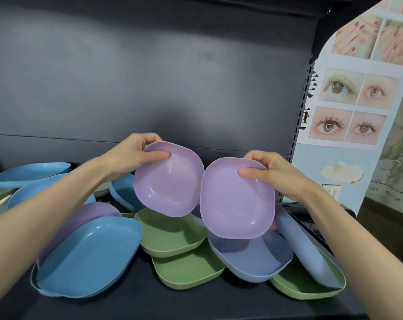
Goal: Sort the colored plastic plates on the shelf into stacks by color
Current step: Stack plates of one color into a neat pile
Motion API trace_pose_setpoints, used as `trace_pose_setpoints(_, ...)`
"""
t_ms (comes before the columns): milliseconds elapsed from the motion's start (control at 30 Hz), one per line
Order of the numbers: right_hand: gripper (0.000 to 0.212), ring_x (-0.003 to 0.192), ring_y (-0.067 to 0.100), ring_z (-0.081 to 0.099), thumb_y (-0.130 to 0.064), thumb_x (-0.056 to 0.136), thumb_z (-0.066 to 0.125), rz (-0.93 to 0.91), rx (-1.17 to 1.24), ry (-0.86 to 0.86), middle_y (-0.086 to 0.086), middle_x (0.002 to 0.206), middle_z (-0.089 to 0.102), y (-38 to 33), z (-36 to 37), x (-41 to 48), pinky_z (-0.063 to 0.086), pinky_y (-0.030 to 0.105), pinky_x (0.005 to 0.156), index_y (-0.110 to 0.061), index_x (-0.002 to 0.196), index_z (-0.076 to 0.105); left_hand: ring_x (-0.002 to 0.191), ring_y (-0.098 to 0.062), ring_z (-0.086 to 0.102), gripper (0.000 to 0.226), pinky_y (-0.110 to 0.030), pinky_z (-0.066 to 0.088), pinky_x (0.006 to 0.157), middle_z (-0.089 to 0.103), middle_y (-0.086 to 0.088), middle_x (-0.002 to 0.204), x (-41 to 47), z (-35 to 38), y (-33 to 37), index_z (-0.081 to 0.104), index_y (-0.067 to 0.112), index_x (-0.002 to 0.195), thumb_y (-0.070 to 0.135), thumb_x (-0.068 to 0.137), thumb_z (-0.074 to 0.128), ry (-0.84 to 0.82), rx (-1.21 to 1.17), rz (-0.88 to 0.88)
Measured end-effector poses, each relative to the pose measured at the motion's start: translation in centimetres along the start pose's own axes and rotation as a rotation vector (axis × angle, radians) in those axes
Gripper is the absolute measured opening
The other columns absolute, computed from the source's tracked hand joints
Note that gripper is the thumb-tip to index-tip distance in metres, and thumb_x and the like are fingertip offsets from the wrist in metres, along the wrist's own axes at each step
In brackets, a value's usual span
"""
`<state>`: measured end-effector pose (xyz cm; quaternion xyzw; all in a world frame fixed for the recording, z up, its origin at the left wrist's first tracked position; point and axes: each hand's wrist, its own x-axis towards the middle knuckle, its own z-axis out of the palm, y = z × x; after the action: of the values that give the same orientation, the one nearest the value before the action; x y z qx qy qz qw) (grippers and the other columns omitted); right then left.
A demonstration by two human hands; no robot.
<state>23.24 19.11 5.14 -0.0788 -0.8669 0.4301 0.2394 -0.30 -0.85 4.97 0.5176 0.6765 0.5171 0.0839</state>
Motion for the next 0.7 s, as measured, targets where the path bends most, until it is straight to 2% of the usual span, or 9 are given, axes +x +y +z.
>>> trace_pose_setpoints(133,0.007,0.063,0.009,0.061,-0.011,0.086,0.066,-0.048,0.037,0.108,-0.006,0.075,0.066,-0.7,0.7,-0.3,0.047,0.017,0.054,-0.014,0.083,0.061,0.054,0.000,0.056,0.010,-0.015,0.046,0.054,0.063,0.000,0.073,-1.7,0.2,1.3,0.059,0.011,0.084,0.018,0.085,0.067,0.254,0.019,0.024)
trace_pose_setpoints(233,0.008,0.064,0.008,0.062,-0.008,0.085,0.066,-0.119,0.073,0.209,-0.007,0.076,0.066,-1.7,2.1,-0.4,0.047,0.017,0.055,-0.015,0.083,0.062,0.051,0.004,0.055,0.012,-0.009,0.043,0.049,0.062,0.000,0.075,-3.3,0.1,2.1,0.058,0.013,0.085,0.017,0.083,0.069,0.419,0.060,0.060)
trace_pose_setpoints(400,0.014,0.067,0.005,0.063,-0.003,0.082,0.068,-0.219,0.181,0.345,-0.008,0.081,0.068,-4.3,5.2,-1.2,0.049,0.016,0.058,-0.015,0.089,0.066,0.053,0.009,0.057,0.026,-0.008,0.046,0.052,0.063,0.008,0.078,-6.7,-1.0,3.5,0.055,0.013,0.099,0.011,0.080,0.072,0.649,0.021,0.102)
trace_pose_setpoints(467,0.018,0.068,0.005,0.063,-0.002,0.080,0.069,-0.234,0.197,0.377,-0.008,0.082,0.069,-5.7,6.6,-1.5,0.050,0.016,0.058,-0.017,0.091,0.068,0.060,0.009,0.058,0.028,-0.006,0.046,0.055,0.063,0.011,0.083,-8.3,-1.9,4.2,0.057,0.016,0.102,0.009,0.079,0.072,0.707,-0.003,0.109)
trace_pose_setpoints(567,0.024,0.067,0.008,0.064,0.000,0.076,0.071,-0.226,0.247,0.398,-0.008,0.078,0.069,-8.2,9.1,-1.7,0.053,0.021,0.058,-0.018,0.091,0.068,0.072,-0.002,0.061,0.029,-0.008,0.048,0.056,0.065,0.011,0.087,-10.8,-4.0,4.8,0.062,0.020,0.102,0.005,0.079,0.070,0.723,-0.034,0.099)
trace_pose_setpoints(633,0.025,0.064,0.007,0.063,0.001,0.076,0.071,-0.217,0.265,0.387,-0.011,0.072,0.068,-9.9,11.5,-1.8,0.053,0.022,0.057,-0.021,0.086,0.068,0.070,-0.007,0.063,0.028,-0.012,0.049,0.056,0.067,0.009,0.085,-12.8,-5.9,4.9,0.065,0.023,0.097,0.002,0.078,0.069,0.724,-0.063,0.097)
trace_pose_setpoints(700,0.023,0.063,0.009,0.062,0.001,0.076,0.070,-0.218,0.291,0.378,-0.009,0.072,0.068,-11.7,14.4,-2.0,0.051,0.022,0.056,-0.020,0.085,0.068,0.063,-0.002,0.062,0.027,-0.012,0.048,0.055,0.068,0.007,0.082,-15.3,-8.3,4.8,0.066,0.022,0.095,0.000,0.079,0.068,0.729,-0.069,0.107)
